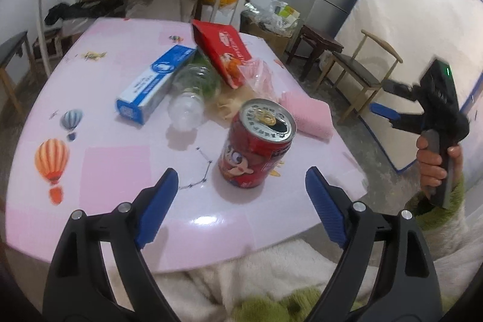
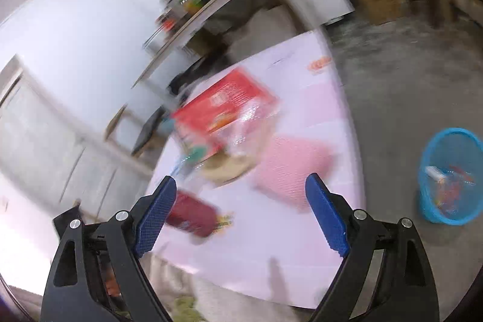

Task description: Collect trash

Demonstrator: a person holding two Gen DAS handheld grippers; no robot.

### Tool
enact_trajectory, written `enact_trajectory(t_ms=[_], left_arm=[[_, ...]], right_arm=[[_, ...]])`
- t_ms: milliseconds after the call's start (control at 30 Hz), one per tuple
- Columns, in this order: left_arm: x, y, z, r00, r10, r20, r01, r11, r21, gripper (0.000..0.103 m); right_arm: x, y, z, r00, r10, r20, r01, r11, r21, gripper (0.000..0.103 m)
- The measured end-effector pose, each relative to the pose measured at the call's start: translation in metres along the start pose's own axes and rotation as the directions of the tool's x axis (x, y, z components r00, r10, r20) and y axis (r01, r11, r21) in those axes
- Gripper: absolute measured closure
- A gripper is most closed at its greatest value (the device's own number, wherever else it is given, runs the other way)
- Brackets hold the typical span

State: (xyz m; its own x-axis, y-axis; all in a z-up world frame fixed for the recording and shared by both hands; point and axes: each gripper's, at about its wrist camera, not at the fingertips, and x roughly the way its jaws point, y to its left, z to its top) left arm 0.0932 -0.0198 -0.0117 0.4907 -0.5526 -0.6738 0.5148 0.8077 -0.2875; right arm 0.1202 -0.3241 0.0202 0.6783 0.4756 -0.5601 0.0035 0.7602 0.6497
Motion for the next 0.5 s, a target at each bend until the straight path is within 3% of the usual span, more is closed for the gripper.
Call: enact_trajectory(t_ms=[33, 133, 333, 500], left_arm=[[0.006, -0.002, -0.001, 1.000, 0.001, 0.005, -0.001, 1.000, 0.010, 0.021], [0.023, -0.010, 0.001, 1.000, 0.001, 0.017, -0.002, 0.999, 0.053, 0.021], [0.042, -0.022, 0.003, 0.997, 0.033, 0.077, -0.045, 0.987, 0.155, 0.021], [0.054, -0.027, 0.005, 0.995, 0.037, 0.095, -0.055, 0.981, 0.184, 0.026]], right_arm=[[0.014, 0.007, -0.003, 0.999, 0.013, -0.032, -0.013, 1.000, -0.001, 0.029], [0.053, 0.024, -0.007, 0.990, 0.090, -0.111, -0.088, 0.996, 0.030, 0.039], [0.083, 0.039, -0.006, 0.976, 0.154, -0.155, -0.145, 0.987, 0.071, 0.051], [0.098, 0.039, -0.005, 0.962, 0.185, -0.199, -0.164, 0.980, 0.116, 0.060]])
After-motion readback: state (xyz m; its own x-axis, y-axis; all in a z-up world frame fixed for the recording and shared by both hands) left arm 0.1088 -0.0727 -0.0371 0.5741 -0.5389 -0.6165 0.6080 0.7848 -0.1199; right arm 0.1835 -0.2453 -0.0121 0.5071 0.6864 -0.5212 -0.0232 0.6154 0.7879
